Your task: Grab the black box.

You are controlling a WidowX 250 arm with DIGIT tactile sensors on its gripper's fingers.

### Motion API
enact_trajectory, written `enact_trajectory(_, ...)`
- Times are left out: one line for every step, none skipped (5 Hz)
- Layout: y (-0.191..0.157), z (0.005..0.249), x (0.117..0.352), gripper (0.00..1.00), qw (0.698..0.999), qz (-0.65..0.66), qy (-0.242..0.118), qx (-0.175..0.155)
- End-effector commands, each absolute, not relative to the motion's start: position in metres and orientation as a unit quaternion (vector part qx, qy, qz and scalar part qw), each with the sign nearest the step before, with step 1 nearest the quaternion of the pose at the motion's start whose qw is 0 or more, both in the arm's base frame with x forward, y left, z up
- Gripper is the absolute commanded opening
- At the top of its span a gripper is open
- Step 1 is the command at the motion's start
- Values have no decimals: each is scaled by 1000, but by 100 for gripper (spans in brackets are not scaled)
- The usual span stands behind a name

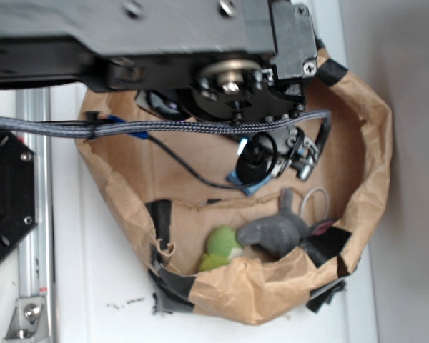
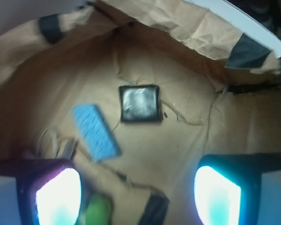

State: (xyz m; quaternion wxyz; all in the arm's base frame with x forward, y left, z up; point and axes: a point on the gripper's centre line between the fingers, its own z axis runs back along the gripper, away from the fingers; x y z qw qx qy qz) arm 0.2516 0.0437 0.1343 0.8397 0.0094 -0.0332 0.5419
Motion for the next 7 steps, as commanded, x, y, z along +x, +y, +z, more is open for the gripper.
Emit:
enact_trajectory(58,114,238,100,814,572,-95,37)
enact_trajectory(60,103,244,100,810,570,-128,60)
enact_trajectory(65,96,258,100,798,579,-150,76)
enact_trajectory(74,90,271,100,789,591,-148,79)
enact_trajectory(84,79,284,100,786,597,-134,83)
enact_trajectory(103,69,289,100,805,579,-111,66)
enact_trajectory(111,68,286,100,835,542,-91,41)
